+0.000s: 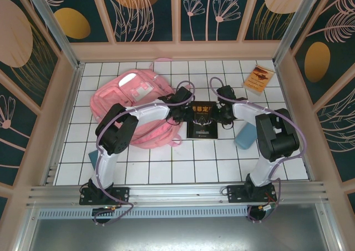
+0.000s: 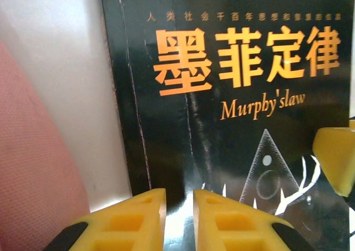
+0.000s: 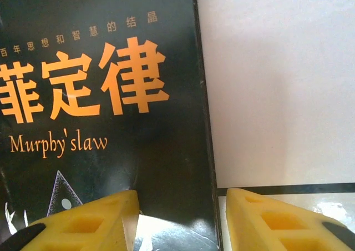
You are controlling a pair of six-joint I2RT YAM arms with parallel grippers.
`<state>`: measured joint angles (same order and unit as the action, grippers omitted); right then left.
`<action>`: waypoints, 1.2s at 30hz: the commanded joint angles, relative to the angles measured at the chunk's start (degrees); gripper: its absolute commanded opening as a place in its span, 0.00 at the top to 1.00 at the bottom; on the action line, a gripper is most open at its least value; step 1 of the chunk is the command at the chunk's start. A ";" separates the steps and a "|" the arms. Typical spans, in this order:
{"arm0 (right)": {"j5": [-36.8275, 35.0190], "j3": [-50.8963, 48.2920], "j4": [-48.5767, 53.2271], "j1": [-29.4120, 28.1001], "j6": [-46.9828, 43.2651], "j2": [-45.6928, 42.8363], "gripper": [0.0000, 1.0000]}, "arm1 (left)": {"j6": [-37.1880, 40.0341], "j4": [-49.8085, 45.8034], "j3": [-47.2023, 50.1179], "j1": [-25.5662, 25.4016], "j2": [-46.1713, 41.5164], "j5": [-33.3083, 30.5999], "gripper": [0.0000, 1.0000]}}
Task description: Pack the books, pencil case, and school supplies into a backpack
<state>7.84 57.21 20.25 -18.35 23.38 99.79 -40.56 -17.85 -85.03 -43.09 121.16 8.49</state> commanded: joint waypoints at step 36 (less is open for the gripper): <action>-2.01 3.06 5.19 -1.66 -2.36 -18.33 1.00 | 4.61 -1.47 -3.67 0.12 -5.11 -2.56 0.47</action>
<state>5.04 60.31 26.94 -22.26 22.59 88.01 -38.20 -18.04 -86.61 -43.40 120.92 9.34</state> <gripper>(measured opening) 0.050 0.505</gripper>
